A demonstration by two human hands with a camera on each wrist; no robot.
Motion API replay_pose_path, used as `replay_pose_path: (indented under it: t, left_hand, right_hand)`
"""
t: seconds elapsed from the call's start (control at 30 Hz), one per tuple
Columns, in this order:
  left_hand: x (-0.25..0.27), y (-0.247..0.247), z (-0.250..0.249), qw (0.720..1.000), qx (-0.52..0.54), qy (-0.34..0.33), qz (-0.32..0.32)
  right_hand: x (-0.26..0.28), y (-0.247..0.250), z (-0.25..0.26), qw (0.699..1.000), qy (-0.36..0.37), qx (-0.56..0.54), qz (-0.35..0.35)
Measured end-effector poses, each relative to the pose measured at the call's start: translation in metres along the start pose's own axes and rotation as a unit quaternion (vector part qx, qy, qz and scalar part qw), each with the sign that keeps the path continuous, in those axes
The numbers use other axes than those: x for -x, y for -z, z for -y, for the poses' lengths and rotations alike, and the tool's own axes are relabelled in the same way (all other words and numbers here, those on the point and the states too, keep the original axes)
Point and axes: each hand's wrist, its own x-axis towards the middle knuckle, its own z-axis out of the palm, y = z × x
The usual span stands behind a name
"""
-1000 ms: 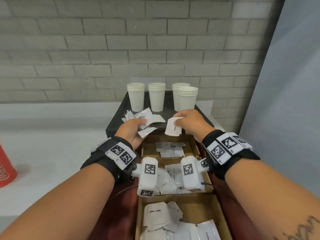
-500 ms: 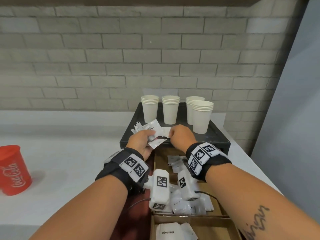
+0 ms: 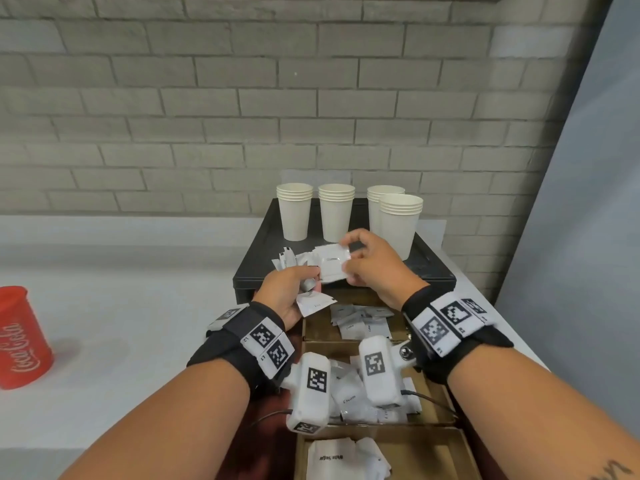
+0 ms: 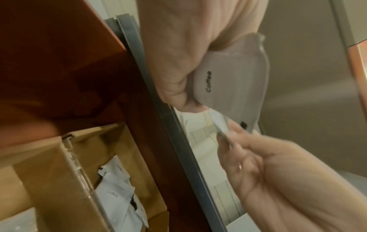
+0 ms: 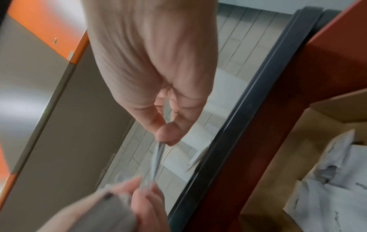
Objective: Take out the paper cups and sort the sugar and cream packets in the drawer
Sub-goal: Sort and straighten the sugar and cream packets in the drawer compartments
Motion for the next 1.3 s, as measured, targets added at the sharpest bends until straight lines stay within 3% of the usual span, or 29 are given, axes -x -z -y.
replay_pose_path:
  t: [0.13, 0.2, 0.33, 0.43, 0.5, 0.6, 0.7, 0.87, 0.97, 1.1, 1.2, 1.3]
  left_hand:
    - [0.0, 0.001, -0.002, 1.0, -0.013, -0.022, -0.014]
    - [0.003, -0.001, -0.001, 0.999, -0.025, -0.04, -0.012]
    - [0.009, -0.007, 0.006, 0.996, -0.051, -0.079, 0.008]
    - [0.009, -0.011, 0.012, 0.992, -0.068, -0.099, 0.023]
    - [0.011, -0.014, 0.015, 0.991, -0.068, -0.113, 0.034]
    - [0.015, -0.018, 0.016, 0.99, -0.054, -0.119, 0.055]
    - [0.014, -0.016, 0.015, 0.994, -0.032, -0.1, 0.04]
    - [0.017, -0.007, 0.012, 0.999, 0.028, -0.001, 0.045]
    - [0.019, -0.003, 0.018, 0.997, -0.001, 0.043, 0.062]
    - [0.024, -0.003, 0.026, 0.988, -0.052, 0.098, 0.106]
    - [0.025, -0.002, 0.027, 0.986, -0.052, 0.105, 0.118]
    - [0.027, -0.002, 0.024, 0.985, -0.055, 0.11, 0.117]
  right_hand:
    - [0.016, 0.015, -0.017, 0.991, -0.109, 0.023, 0.077]
    - [0.018, 0.016, -0.031, 0.983, -0.154, 0.069, 0.074]
    - [0.025, 0.014, -0.037, 0.97, -0.133, 0.198, 0.045]
    - [0.036, 0.006, -0.026, 0.981, -0.146, 0.015, 0.123]
    - [0.041, 0.0, -0.019, 0.98, -0.117, -0.06, 0.152]
    - [0.039, -0.003, -0.017, 0.993, -0.066, -0.038, 0.091]
    - [0.036, 0.005, -0.022, 0.996, -0.074, 0.016, 0.054]
    - [0.03, 0.015, -0.047, 0.986, -0.166, 0.021, -0.004]
    - [0.034, 0.011, -0.045, 0.987, -0.135, 0.076, 0.035]
    - [0.038, 0.004, -0.029, 0.991, -0.085, -0.03, 0.103]
    - [0.037, 0.001, -0.027, 0.994, -0.044, 0.028, 0.094]
    - [0.038, -0.001, -0.03, 0.996, -0.038, 0.014, 0.077]
